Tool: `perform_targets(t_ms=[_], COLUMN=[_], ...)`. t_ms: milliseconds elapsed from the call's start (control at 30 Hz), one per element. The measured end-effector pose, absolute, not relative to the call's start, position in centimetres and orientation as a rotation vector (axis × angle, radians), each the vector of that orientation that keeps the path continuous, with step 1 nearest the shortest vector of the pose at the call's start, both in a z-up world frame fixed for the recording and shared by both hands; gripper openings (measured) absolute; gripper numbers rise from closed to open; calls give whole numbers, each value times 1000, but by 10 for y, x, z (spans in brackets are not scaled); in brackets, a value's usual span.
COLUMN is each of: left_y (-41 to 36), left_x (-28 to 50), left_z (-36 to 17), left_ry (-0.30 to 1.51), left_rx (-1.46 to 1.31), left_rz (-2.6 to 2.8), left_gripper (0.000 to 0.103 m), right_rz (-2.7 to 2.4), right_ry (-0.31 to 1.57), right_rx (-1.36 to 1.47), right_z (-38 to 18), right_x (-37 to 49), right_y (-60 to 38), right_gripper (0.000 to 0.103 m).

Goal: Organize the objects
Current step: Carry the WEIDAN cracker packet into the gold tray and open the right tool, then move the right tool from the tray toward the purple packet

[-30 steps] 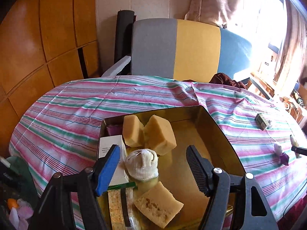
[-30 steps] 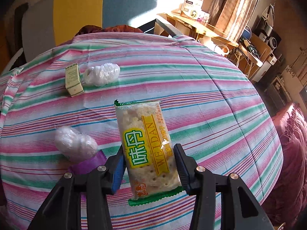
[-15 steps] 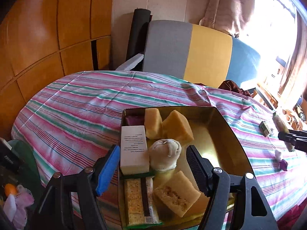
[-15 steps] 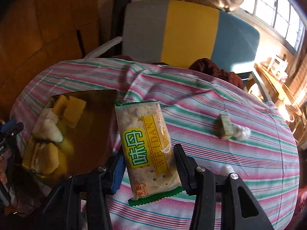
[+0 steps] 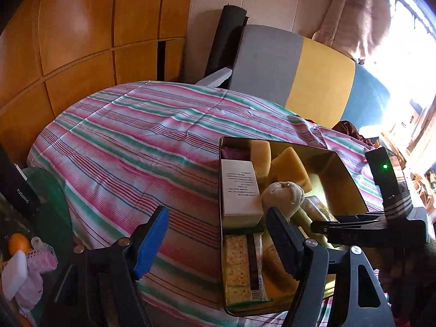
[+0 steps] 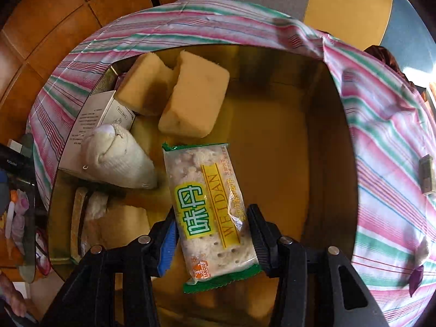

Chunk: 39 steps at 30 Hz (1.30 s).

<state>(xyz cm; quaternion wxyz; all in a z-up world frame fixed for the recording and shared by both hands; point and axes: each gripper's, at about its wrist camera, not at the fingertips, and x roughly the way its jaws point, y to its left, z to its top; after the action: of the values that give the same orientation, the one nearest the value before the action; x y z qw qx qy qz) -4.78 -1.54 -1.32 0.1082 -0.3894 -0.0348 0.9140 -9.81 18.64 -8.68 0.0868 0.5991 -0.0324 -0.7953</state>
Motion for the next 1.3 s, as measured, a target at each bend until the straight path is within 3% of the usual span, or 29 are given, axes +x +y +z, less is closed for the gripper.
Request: perform_targets(t_ms=[167,767,1300], left_y=[-15,17,64], left_x=[-47,-26,-8], left_z=[-17,-2,5], left_ry=[-94,40,178], left_rx=[-1157,-1074,-1022], left_rz=[2684,2663,2580], left_gripper=[75,75,75], right_rz=[-2353,-2593,-2790], right_ry=[-170,-52,-116], right_rx=[1726,1456,1433], right_z=[-89,-24,-7], right_x=[-91,-42,-4], right_y=[180,209,292], right_gripper=[52,52,54])
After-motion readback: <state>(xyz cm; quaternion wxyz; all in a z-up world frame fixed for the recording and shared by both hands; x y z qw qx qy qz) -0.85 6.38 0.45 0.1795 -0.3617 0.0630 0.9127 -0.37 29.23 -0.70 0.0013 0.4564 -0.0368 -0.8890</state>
